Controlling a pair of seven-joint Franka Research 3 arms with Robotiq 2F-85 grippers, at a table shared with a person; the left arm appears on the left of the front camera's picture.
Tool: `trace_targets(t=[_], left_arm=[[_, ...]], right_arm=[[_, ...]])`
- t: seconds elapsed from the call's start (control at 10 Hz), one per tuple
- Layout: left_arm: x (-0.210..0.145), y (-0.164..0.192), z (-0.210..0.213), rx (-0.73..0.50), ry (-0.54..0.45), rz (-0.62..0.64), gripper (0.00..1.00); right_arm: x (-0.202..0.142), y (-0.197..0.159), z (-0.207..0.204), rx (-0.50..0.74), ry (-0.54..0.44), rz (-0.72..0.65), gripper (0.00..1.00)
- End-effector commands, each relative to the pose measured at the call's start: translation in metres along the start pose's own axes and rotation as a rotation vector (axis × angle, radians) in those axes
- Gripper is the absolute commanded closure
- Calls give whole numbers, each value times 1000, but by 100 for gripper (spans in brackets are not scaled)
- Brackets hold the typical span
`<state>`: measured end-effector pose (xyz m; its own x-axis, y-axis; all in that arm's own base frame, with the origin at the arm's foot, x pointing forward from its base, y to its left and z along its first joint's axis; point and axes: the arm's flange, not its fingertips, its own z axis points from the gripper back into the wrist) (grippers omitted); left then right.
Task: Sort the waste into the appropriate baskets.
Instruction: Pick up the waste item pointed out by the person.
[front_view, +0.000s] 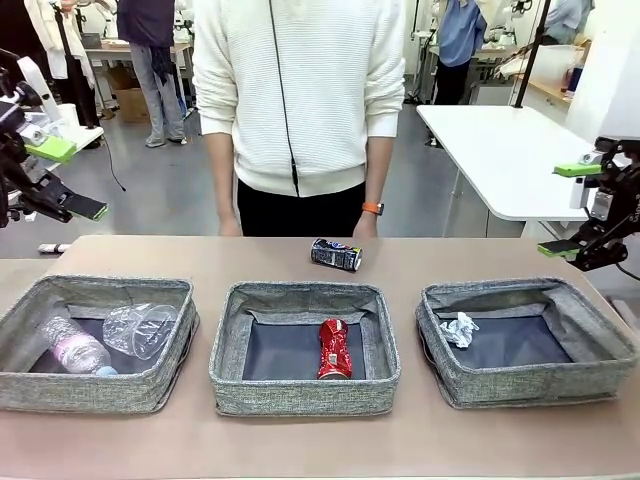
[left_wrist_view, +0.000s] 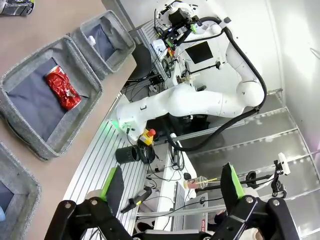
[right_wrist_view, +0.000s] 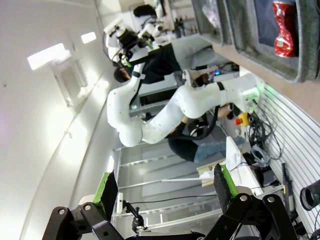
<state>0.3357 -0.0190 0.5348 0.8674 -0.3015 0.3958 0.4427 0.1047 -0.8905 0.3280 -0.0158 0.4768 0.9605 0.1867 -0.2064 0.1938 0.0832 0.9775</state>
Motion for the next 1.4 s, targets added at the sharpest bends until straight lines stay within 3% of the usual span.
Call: trace_targets(t=[0.0, 1.3], left_arm=[[1, -1, 0, -21, -9, -23, 0], [1, -1, 0, -21, -9, -23, 0]], right_arm=[[-1, 6, -1, 9, 1, -20, 0], [-1, 6, -1, 9, 1, -20, 0]])
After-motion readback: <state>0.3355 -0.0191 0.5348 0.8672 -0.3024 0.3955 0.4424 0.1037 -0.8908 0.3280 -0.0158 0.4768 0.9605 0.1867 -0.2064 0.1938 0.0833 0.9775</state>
